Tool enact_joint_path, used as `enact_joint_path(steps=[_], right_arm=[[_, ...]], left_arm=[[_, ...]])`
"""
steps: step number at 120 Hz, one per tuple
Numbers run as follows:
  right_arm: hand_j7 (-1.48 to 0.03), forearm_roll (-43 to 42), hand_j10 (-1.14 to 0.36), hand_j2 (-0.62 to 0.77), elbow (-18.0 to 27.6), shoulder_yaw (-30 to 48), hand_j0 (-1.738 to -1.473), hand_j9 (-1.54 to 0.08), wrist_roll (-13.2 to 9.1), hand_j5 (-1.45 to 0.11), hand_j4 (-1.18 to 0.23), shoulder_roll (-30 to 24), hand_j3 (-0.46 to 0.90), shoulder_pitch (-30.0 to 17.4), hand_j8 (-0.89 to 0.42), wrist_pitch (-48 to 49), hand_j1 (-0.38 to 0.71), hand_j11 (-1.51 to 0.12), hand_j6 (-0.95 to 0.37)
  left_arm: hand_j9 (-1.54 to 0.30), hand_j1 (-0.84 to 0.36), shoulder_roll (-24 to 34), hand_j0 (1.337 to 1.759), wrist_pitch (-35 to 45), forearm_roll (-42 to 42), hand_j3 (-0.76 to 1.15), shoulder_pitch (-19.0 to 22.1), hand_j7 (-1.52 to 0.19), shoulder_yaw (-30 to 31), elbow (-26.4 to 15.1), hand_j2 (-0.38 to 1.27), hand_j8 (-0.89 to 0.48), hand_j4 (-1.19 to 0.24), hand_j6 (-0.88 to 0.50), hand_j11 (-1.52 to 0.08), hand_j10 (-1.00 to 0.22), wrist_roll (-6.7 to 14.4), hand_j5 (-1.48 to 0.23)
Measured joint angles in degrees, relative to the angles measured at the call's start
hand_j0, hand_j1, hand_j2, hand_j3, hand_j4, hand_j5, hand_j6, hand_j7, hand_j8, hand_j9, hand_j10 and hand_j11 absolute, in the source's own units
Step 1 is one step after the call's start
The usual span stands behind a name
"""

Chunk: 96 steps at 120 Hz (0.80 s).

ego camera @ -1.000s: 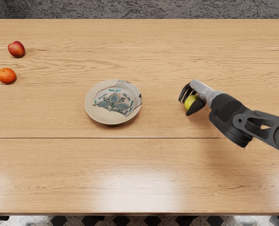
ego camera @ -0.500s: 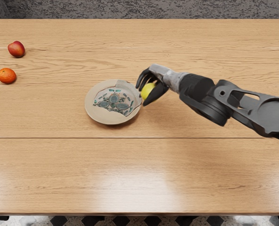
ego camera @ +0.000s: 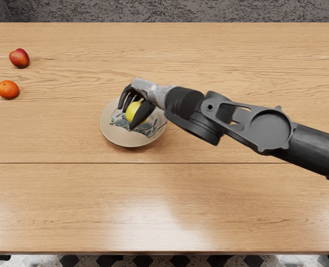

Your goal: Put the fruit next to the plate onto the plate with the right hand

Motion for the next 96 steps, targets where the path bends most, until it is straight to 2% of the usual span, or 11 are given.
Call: enact_joint_path(steps=[23,41,52,64,96], right_arm=[[-1.02,-2.09,-0.54,0.18,-4.05,-0.45,-1.65,-1.01,0.14,-1.01,-0.79,3.3,0.0,0.16,-0.47,1.27,0.23,-1.03,-0.64],[-0.98,-3.31,-0.55,0.17,-5.24,-0.51,-1.651,-0.98,0.16,-0.97,-0.77,4.15,0.0,0.18,-0.48,1.75,0.23,-0.99,-0.65],[-0.91,-3.44,-0.56,0.17,-5.57,-0.48,-1.653,-0.9,0.2,-0.9,-0.71,4.34,0.0,0.18,-0.5,2.15,0.23,-0.92,-0.64],[-0.8,-3.36,-0.54,0.09,-5.94,-0.43,-1.655,-0.8,0.23,-0.79,-0.62,4.42,0.0,0.17,-0.49,2.4,0.22,-0.81,-0.58],[-0.54,-3.15,-0.39,-0.02,-7.02,-0.23,-1.657,-0.54,0.31,-0.54,-0.42,4.47,0.0,0.14,-0.38,2.55,0.1,-0.54,-0.41]], left_arm=[[-0.32,0.06,0.0,1.658,-0.01,0.0,0.0,0.0,-0.32,0.0,0.0,0.05,-0.25,-0.25,-0.25,-0.32,-0.25,0.0,-0.32],[-0.32,0.06,0.0,1.658,0.0,0.0,0.0,0.0,-0.32,0.0,0.0,0.05,-0.25,-0.24,-0.24,-0.32,-0.24,0.0,-0.32],[-0.32,0.06,0.0,1.658,0.01,0.0,0.0,0.0,-0.32,0.0,0.0,0.05,-0.25,-0.25,-0.25,-0.32,-0.25,0.0,-0.32],[-0.32,0.06,0.0,1.658,0.01,0.0,0.0,0.0,-0.32,0.0,0.0,0.05,-0.25,-0.25,-0.25,-0.32,-0.25,0.0,-0.32],[-0.32,0.06,0.0,1.658,0.0,0.0,0.0,0.0,-0.32,0.0,0.0,0.05,-0.25,-0.25,-0.25,-0.32,-0.25,0.0,-0.32]])
